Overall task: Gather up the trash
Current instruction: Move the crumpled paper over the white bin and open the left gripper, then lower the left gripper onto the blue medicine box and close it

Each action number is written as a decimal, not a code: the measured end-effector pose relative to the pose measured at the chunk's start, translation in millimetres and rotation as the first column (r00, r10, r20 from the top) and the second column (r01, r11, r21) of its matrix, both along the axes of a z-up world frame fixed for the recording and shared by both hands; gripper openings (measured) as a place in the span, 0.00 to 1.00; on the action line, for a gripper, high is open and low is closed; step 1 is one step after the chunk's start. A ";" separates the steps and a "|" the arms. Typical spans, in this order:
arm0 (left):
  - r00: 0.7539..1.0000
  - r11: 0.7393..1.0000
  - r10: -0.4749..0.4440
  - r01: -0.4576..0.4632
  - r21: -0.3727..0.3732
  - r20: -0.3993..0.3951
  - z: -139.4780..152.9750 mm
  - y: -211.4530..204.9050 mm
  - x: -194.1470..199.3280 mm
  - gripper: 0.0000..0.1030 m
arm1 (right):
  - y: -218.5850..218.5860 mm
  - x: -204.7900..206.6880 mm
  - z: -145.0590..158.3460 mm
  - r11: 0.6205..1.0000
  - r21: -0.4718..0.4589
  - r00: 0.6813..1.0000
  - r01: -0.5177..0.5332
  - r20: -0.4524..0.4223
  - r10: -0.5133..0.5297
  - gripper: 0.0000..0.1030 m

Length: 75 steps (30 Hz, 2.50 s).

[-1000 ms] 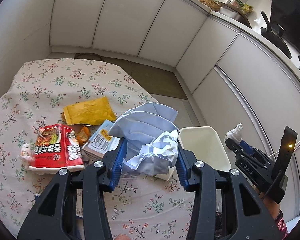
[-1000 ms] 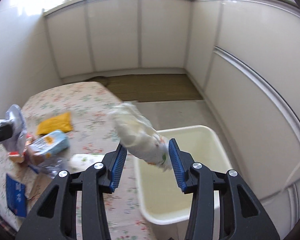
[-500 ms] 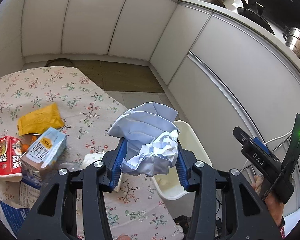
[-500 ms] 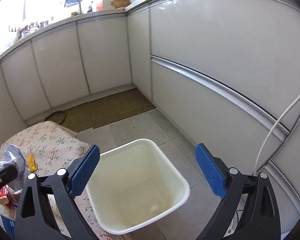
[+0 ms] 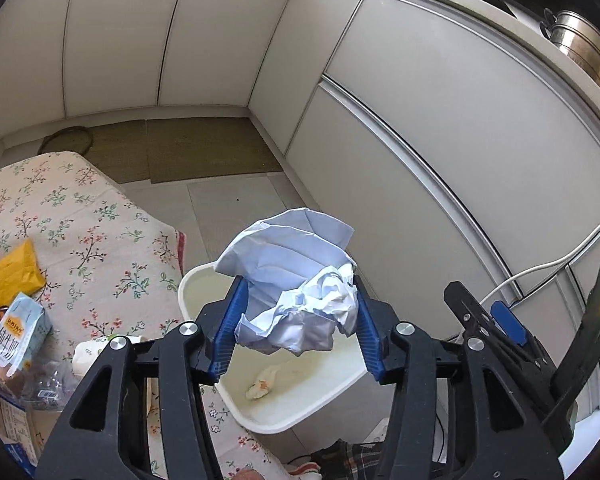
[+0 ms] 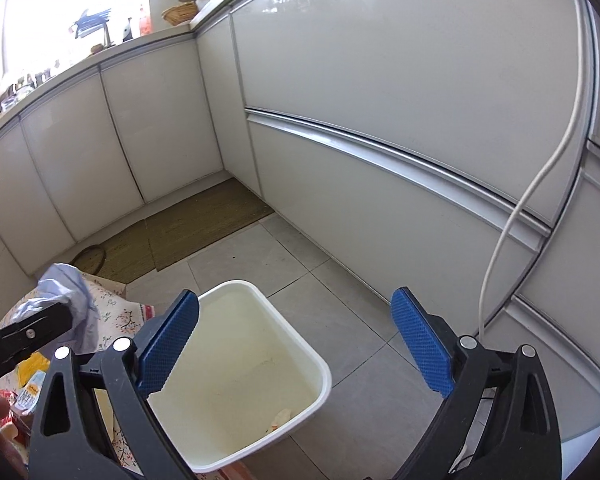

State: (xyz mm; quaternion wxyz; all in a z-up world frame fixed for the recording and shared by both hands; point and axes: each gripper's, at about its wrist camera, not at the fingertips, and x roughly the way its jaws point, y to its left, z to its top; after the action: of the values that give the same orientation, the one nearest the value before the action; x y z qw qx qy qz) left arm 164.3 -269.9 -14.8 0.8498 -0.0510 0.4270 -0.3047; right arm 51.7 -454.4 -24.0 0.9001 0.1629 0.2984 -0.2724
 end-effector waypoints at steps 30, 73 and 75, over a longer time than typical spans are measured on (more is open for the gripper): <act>0.927 0.911 0.337 -0.365 0.191 0.164 7.3 102.6 -39.9 0.93 | 94.7 14.4 4.7 0.972 -0.080 0.975 -0.221 -0.020 0.220 0.93; 0.831 0.880 0.433 -0.305 0.365 -0.349 -122.0 328.4 -88.6 0.52 | 341.1 67.9 -74.7 0.652 -0.102 0.632 -0.751 -0.396 0.666 0.93; 0.833 0.880 0.436 -0.317 0.352 -0.340 -119.7 331.8 -91.8 0.52 | 344.8 69.7 -78.7 0.642 -0.093 0.617 -0.761 -0.410 0.672 0.93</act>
State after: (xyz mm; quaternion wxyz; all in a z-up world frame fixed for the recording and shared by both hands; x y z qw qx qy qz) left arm 72.5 61.9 -134.5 0.7829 -0.0764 0.6155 -0.0480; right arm 121.5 -109.6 -102.7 0.8804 -0.1389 0.4504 0.0531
